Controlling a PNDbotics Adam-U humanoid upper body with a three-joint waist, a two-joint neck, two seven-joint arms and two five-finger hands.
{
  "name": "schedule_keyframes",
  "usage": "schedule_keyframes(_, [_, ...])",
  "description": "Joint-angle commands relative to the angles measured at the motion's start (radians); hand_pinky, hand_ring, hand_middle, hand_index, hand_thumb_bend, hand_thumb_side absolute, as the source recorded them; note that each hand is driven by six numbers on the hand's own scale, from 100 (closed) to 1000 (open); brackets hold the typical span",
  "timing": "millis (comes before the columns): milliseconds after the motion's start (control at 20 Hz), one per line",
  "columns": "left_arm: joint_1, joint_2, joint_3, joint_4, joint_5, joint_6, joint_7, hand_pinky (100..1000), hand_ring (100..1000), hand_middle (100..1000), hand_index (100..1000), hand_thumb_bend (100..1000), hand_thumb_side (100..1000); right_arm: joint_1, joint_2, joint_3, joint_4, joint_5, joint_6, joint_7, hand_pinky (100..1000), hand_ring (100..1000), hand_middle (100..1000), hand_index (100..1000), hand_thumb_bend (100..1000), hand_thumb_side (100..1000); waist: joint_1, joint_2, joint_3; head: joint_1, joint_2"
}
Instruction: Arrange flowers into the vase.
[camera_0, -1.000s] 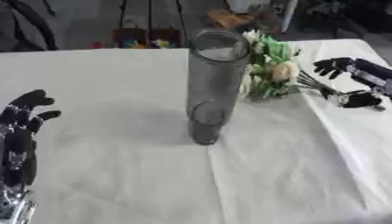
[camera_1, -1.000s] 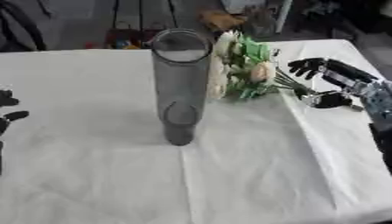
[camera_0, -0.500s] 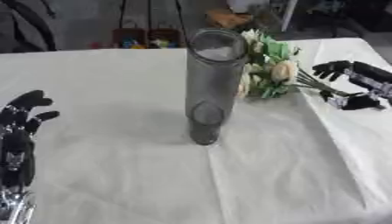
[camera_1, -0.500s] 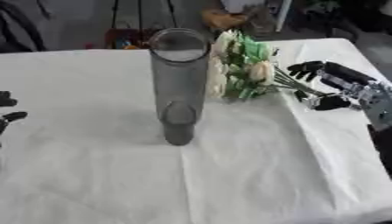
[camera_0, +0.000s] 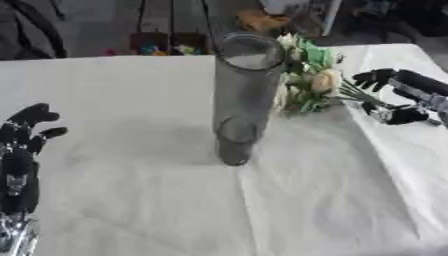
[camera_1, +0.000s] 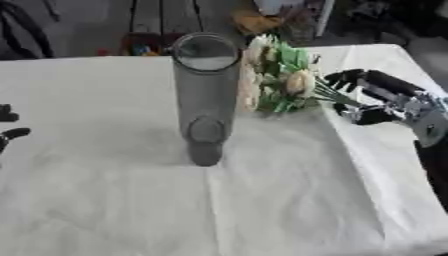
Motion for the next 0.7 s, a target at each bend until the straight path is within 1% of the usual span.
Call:
schedule_keyframes(50, [-0.013,0.002,-0.004,-0.016,0.005,-0.001,-0.003,711,930,633,798,960,767,-0.025,-0.025,-0.019,0.002,0.019,-0.051,0.028,685,776,789,955,178,114,0.002,-0.018,0.001,-0.005,0.005])
schedule_keyframes(500, [-0.014,0.0,-0.004,-0.017,0.006,0.0,-0.004,711,930,633,798,960,767,-0.037,-0.03,-0.038,0.038,0.067,-0.051,-0.024,683,776,789,955,179,109,0.004,-0.02,0.007,-0.007,0.003])
schedule_keyframes(700, [-0.014,-0.001,-0.004,-0.017,0.006,0.0,-0.004,711,931,634,797,960,767,-0.039,-0.039,-0.064,0.064,0.091,-0.051,-0.061,678,773,785,954,176,100,0.006,-0.019,0.007,-0.009,0.0])
